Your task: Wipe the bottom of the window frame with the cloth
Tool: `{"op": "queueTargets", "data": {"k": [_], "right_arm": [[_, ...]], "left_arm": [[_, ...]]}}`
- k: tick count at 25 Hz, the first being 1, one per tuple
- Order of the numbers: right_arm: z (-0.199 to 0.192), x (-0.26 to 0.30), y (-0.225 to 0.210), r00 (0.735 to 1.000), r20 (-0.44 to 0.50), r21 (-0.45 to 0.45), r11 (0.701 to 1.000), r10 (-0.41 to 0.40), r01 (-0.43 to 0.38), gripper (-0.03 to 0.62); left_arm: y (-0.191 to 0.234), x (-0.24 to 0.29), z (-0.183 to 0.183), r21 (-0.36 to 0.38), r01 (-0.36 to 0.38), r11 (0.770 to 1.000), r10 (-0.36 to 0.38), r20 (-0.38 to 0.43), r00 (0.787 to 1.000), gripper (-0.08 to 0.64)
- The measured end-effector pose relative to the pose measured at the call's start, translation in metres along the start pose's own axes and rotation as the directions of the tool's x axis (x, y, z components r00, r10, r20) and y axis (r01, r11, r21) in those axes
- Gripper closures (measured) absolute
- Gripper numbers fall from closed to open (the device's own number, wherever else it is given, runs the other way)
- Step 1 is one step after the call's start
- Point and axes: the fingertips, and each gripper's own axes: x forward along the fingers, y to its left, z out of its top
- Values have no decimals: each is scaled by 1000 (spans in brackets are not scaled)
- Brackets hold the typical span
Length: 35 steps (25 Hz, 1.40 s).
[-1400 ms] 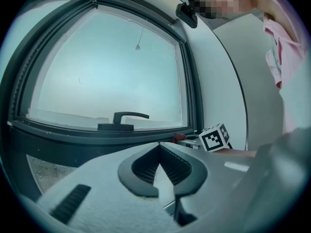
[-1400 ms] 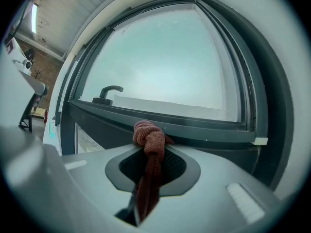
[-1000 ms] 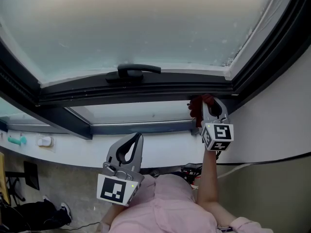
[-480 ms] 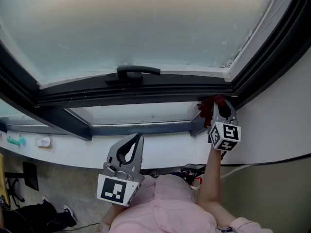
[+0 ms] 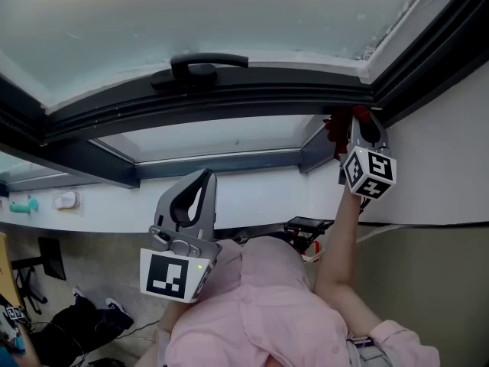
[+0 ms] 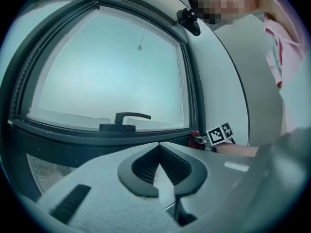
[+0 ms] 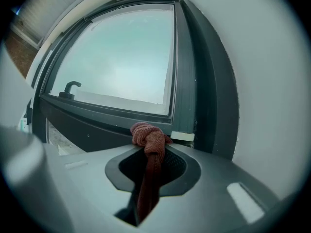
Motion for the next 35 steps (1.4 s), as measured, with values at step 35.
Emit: {"op": "queueTargets", "data": {"k": [35], "right_arm": [[-8,-1,-15,1000,-11,85,996,-28,29,532]], "left_arm": [[11,-27,-17,-38,-1,999,-1,-45,999,565]]}}
